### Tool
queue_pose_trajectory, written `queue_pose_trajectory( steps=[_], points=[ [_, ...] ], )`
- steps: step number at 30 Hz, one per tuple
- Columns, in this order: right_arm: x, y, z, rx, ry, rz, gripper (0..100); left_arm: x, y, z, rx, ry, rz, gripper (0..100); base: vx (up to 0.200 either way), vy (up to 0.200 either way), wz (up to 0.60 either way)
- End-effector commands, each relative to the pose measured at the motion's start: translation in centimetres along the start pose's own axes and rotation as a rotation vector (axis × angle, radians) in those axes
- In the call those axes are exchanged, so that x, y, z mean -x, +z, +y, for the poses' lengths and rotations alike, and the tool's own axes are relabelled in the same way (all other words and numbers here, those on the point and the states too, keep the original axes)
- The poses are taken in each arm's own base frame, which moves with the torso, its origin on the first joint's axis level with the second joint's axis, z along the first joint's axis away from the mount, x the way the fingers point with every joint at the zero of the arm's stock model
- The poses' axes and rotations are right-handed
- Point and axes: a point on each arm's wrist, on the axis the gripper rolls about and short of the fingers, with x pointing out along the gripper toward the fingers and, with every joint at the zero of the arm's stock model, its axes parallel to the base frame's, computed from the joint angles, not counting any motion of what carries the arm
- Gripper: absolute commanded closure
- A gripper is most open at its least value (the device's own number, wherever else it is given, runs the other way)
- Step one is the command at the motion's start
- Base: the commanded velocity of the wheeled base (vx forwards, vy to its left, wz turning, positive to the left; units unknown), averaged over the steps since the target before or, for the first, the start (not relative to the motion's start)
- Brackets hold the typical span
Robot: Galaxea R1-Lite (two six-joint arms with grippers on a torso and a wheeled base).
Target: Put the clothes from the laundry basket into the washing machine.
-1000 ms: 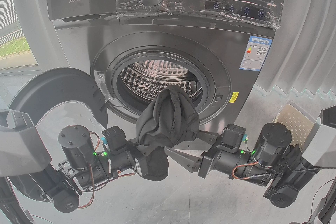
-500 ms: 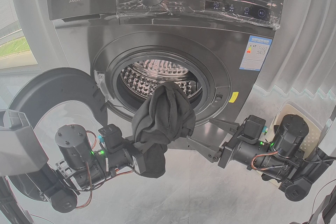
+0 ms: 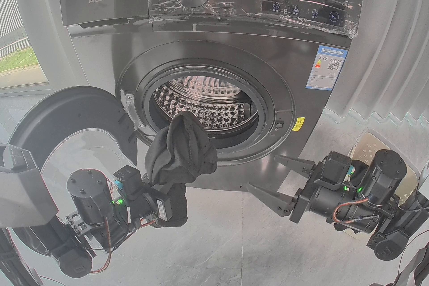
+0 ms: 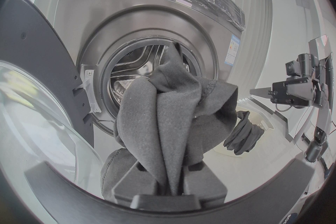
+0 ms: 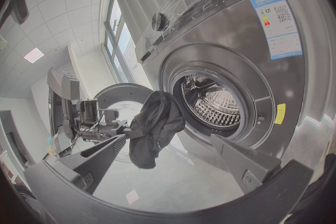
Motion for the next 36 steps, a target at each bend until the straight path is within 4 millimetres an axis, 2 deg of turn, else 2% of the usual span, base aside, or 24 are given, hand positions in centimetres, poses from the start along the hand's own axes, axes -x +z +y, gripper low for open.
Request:
queue_pose_trajectory(
  steps=[1, 4, 7, 10, 15, 19, 24, 33, 36],
  points=[
    [0.8, -1.0, 0.5, -0.007, 0.015, 0.051, 0, -0.2, -0.2, 0.1, -0.002, 0.018, 0.008, 100, 0.0, 0.0, 0.0],
    [2.0, -2.5, 0.6, 0.025, 0.011, 0.134, 0, -0.3, 0.0, 0.1, -0.002, 0.066, -0.006, 100, 0.0, 0.0, 0.0],
    [1.8, -3.6, -0.4, 0.055, -0.029, 0.178, 0, -0.4, 0.0, 0.3, 0.0, 0.087, -0.007, 100, 0.0, 0.0, 0.0],
    [1.6, -3.8, -1.6, 0.053, -0.085, 0.183, 0, -0.5, -0.3, 0.3, -0.003, 0.096, 0.002, 100, 0.0, 0.0, 0.0],
    [1.0, -3.1, -3.8, 0.065, -0.253, 0.128, 0, -0.8, -0.1, 0.2, -0.002, 0.096, -0.01, 100, 0.0, 0.0, 0.0],
    [1.0, -3.1, -3.9, 0.066, -0.276, 0.126, 0, -1.1, 0.1, 0.2, 0.002, 0.099, -0.021, 100, 0.0, 0.0, 0.0],
    [1.1, -3.2, -3.9, 0.065, -0.275, 0.132, 0, -1.8, -0.7, 0.3, -0.002, 0.152, -0.002, 100, 0.0, 0.0, 0.0],
    [1.2, -3.0, -3.9, 0.064, -0.275, 0.127, 0, -2.5, -1.5, -0.1, -0.009, 0.168, 0.021, 100, 0.2, 0.0, 0.0],
    [1.2, -3.1, -3.9, 0.062, -0.275, 0.128, 0, -2.3, -1.6, -0.3, -0.011, 0.159, 0.026, 100, 0.0, 0.0, 0.0]
  ],
)
